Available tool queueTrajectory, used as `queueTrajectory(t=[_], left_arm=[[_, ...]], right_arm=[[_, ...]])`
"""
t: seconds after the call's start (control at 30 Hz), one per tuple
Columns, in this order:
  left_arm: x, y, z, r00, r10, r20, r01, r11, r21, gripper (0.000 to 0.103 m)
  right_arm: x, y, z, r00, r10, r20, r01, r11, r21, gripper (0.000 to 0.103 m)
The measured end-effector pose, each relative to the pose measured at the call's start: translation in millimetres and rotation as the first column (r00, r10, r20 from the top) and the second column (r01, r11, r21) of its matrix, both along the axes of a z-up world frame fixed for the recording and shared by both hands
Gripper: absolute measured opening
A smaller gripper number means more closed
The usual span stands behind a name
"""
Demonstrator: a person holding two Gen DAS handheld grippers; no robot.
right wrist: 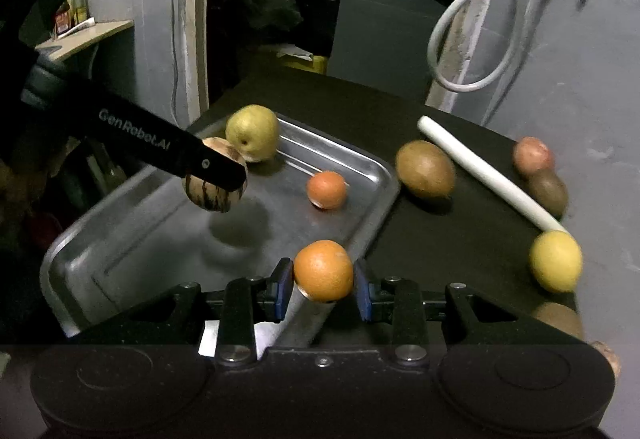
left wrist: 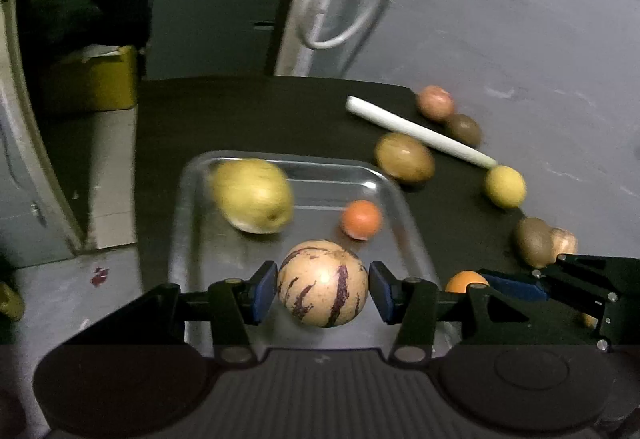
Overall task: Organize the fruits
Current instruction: 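Lower the melon and orange into the tray and open both tools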
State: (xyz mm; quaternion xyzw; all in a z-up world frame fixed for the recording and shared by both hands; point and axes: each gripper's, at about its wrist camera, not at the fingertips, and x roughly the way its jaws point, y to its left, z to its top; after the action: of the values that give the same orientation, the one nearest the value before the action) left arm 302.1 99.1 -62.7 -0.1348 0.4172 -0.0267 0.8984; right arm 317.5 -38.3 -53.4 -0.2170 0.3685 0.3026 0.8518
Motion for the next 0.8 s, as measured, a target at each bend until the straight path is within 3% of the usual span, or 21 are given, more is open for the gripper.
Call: queueTrajectory(t=[0.27,0.8], left_arm=[[9.9,21.9,-13.5,0.999,0.044,-0.017,-0.044,0.999,0.01,0.054],[13.3,24.6,-24.7,0.999,-0.008,-0.035,0.009,0.999,0.041,0.055]], right_arm=[[18.7,35.7,-21.5,0.997,-0.057,-0.051,0.058,0.998,0.024,0.034],[17.9,49.2,-34.2,0.991,-0.127,-0.04,0.127,0.992,0.009,0.035]])
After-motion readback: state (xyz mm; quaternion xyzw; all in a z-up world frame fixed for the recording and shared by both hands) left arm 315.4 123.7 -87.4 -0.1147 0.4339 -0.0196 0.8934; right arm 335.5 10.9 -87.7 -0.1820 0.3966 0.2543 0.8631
